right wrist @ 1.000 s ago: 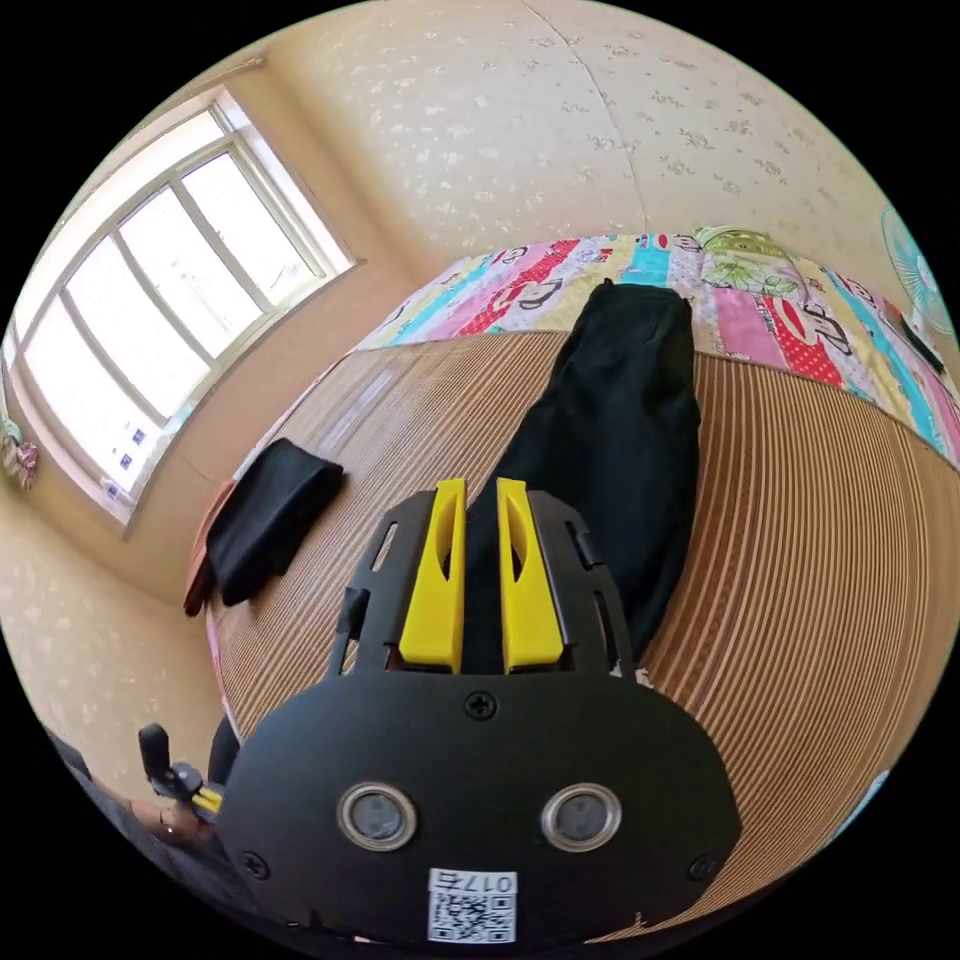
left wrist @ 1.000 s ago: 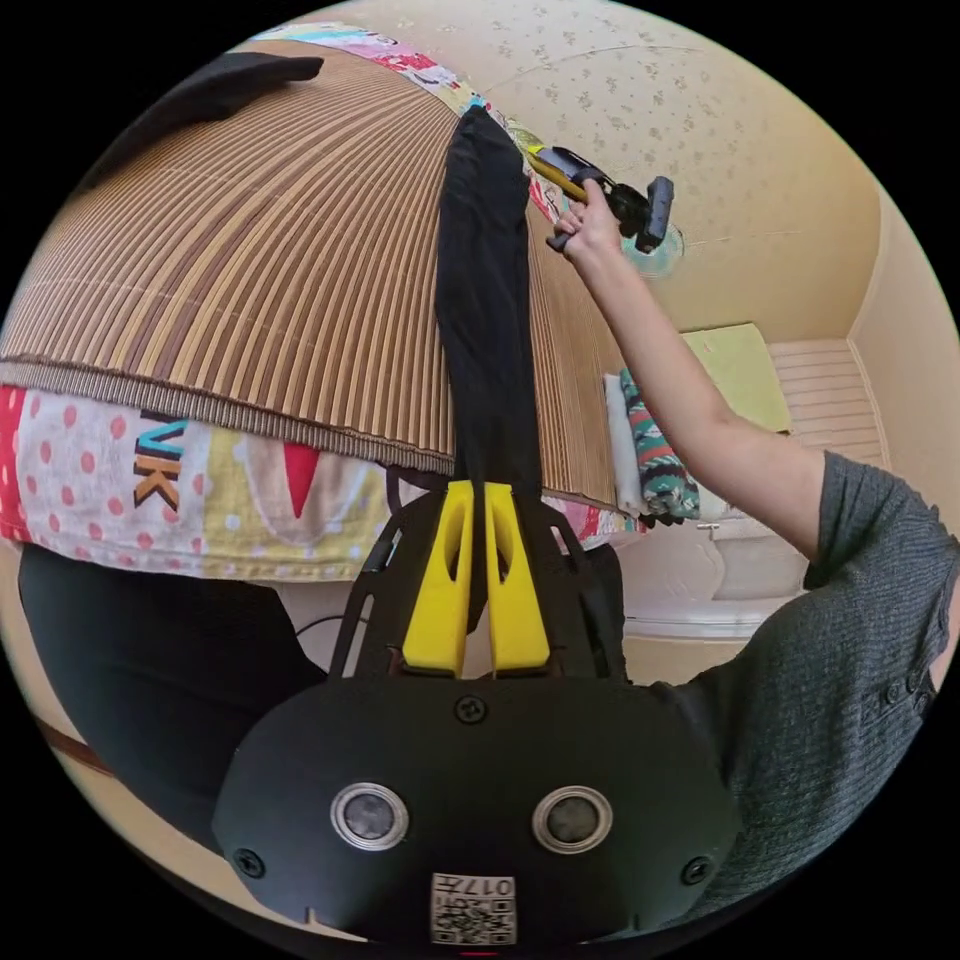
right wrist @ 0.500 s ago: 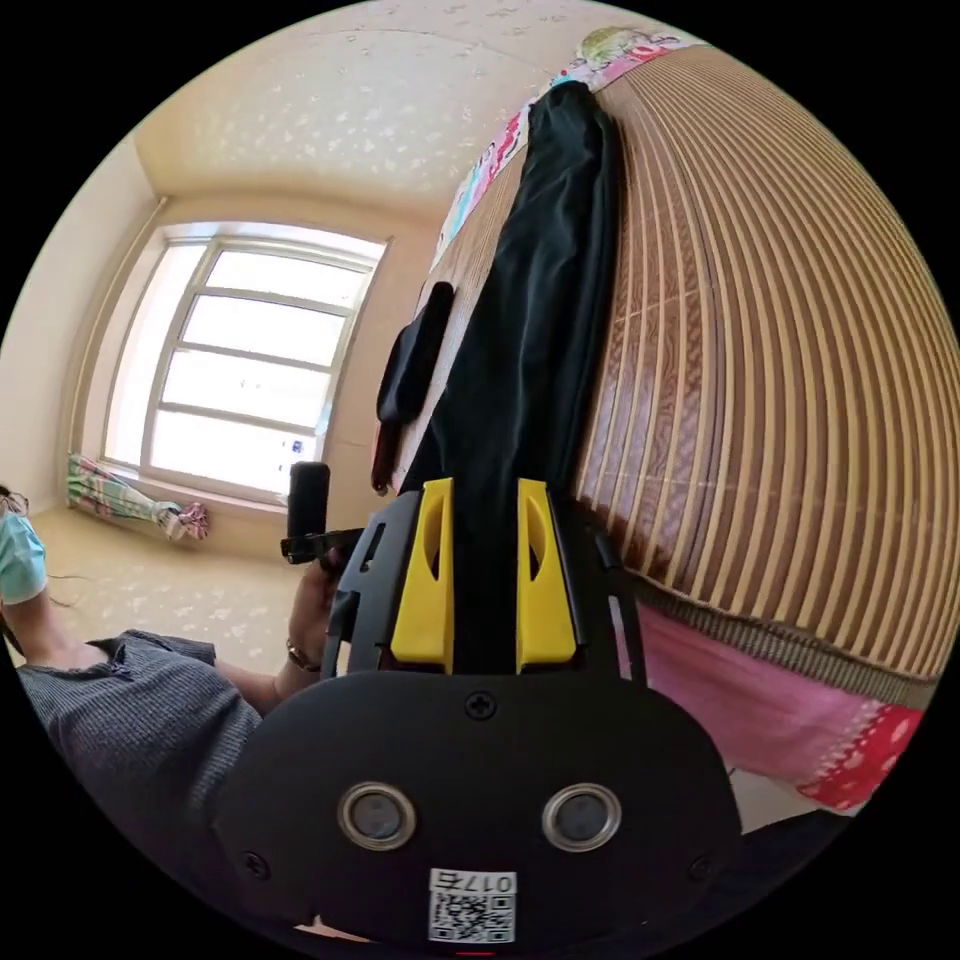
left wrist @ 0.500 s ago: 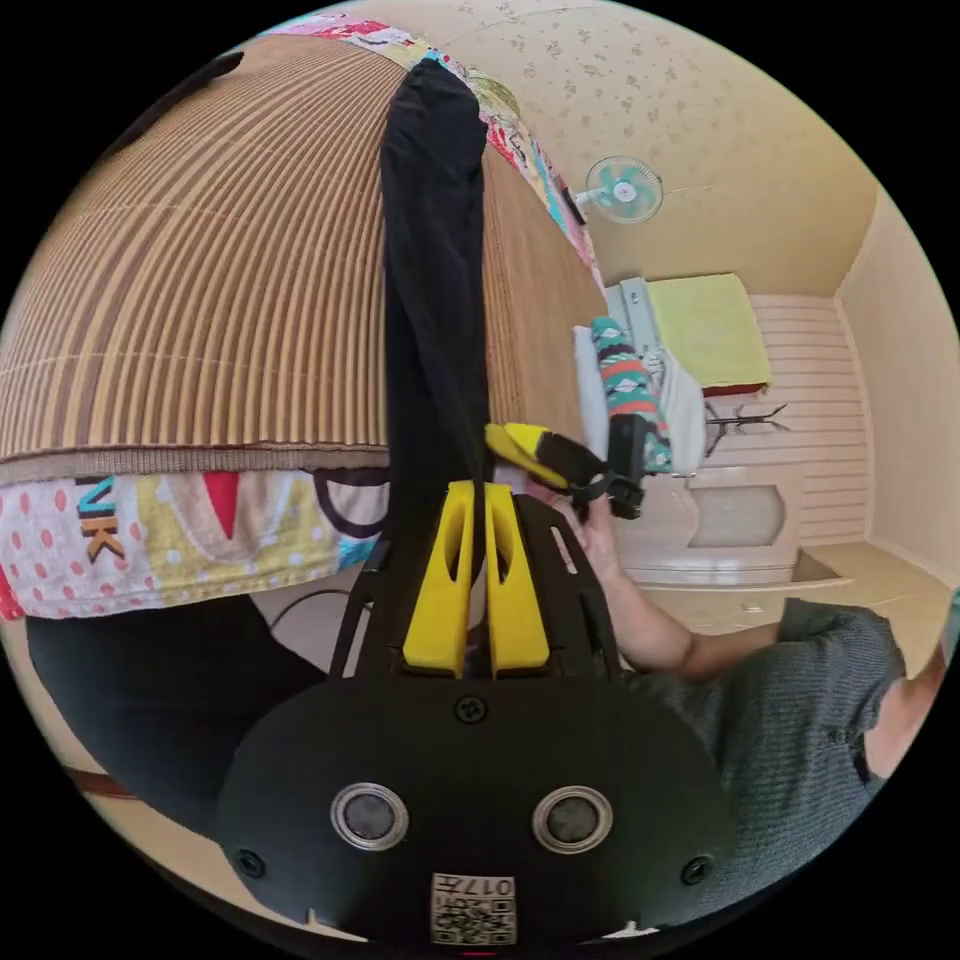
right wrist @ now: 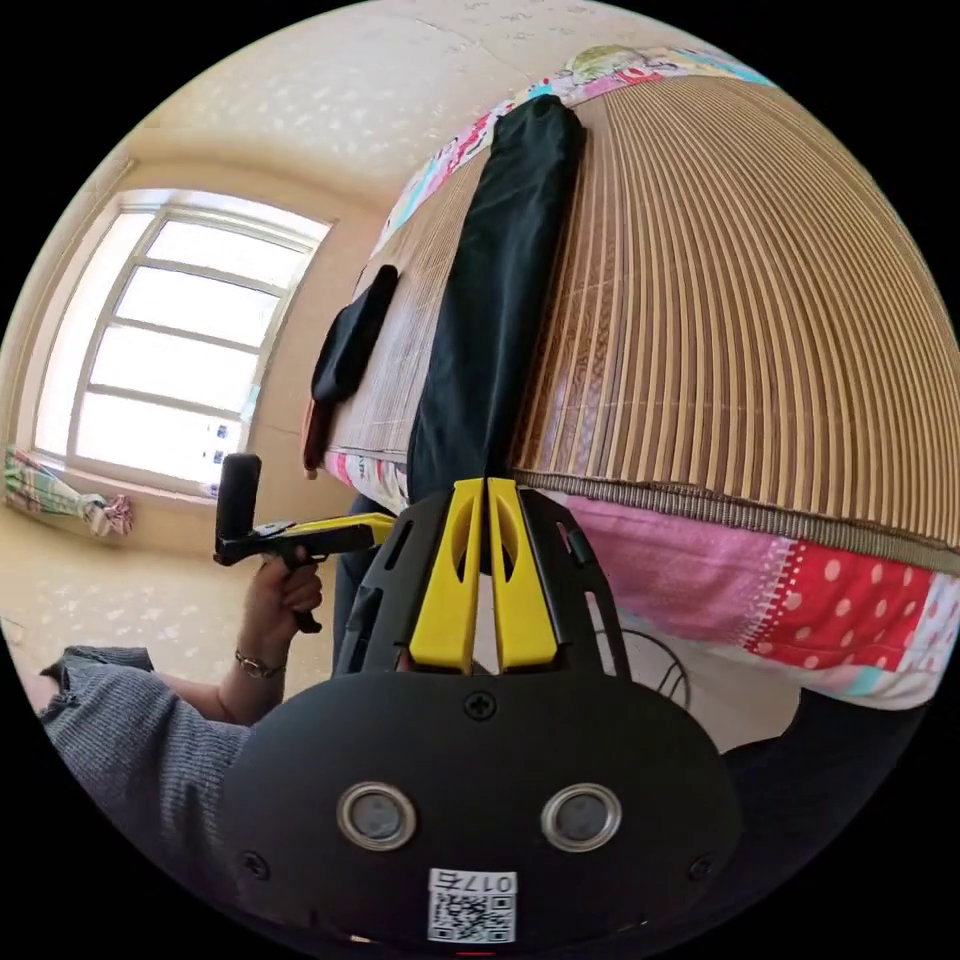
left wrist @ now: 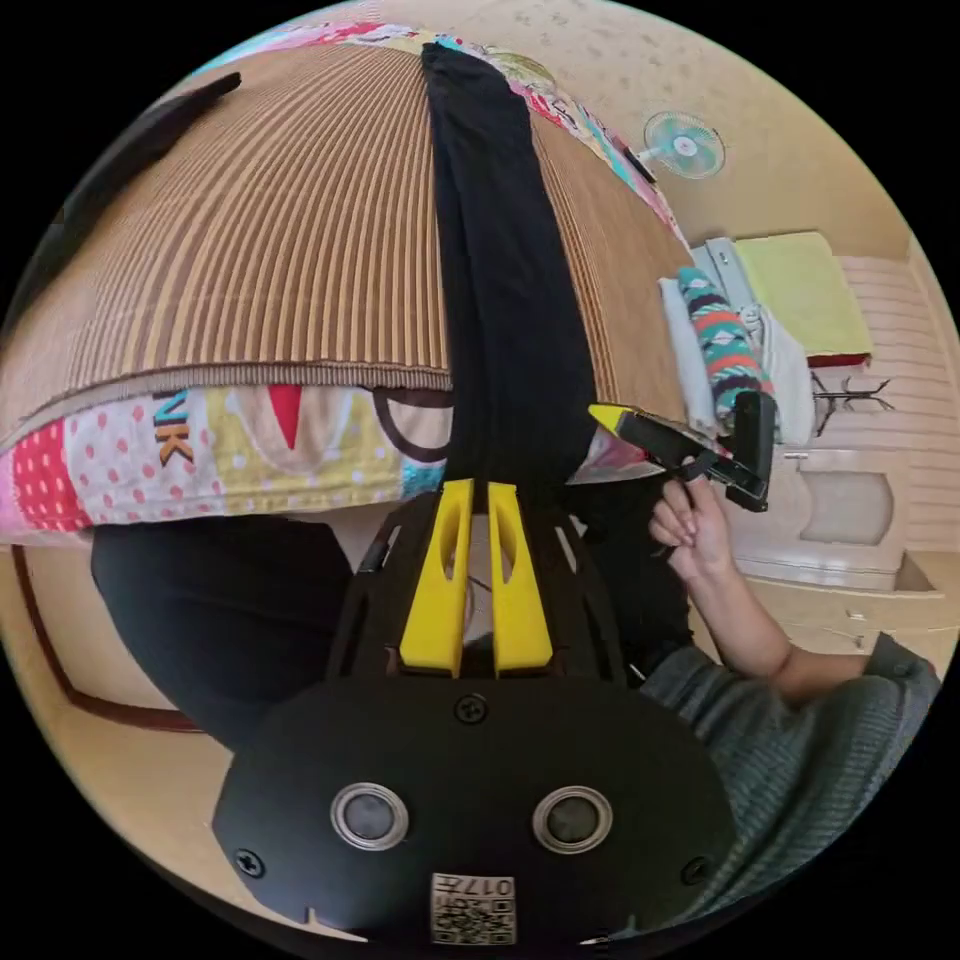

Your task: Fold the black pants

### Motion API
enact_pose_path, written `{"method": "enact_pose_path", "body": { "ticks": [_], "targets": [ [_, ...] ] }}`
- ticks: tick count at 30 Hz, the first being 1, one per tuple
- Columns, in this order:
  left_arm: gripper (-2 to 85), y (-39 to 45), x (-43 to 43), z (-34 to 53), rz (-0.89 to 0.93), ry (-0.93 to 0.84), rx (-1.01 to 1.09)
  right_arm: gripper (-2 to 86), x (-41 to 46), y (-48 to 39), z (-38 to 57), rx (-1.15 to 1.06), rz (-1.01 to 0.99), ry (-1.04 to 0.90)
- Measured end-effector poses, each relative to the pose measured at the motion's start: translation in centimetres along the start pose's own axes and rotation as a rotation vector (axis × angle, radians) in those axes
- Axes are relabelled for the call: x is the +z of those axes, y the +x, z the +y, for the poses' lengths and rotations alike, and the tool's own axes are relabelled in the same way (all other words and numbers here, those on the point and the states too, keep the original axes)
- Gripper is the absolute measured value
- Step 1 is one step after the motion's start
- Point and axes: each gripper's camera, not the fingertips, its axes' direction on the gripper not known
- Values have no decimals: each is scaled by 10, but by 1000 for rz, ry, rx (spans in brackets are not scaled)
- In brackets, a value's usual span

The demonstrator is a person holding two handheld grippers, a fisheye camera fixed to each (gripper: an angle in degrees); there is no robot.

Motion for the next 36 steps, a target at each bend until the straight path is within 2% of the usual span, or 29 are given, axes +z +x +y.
{"method": "enact_pose_path", "body": {
  "ticks": [2,4,10,14,27,32,36],
  "targets": [
    [-5,47,-19,3,-231,87,68,12,0,3,-2,12,-11,0],
    [-8,81,-31,4,-337,155,114,12,0,0,-2,2,11,5],
    [-10,142,-31,-1,-453,269,151,13,1,-3,-4,8,33,-3],
    [-10,159,-15,0,-432,303,149,12,1,-2,-1,34,26,10],
    [-3,148,47,-7,-380,214,119,13,14,-2,-9,25,17,-9],
    [66,118,87,-16,-256,141,91,17,17,-3,-10,3,12,-23],
    [78,99,125,-17,-236,61,68,17,26,-7,-12,-38,35,-65]
  ]
}}
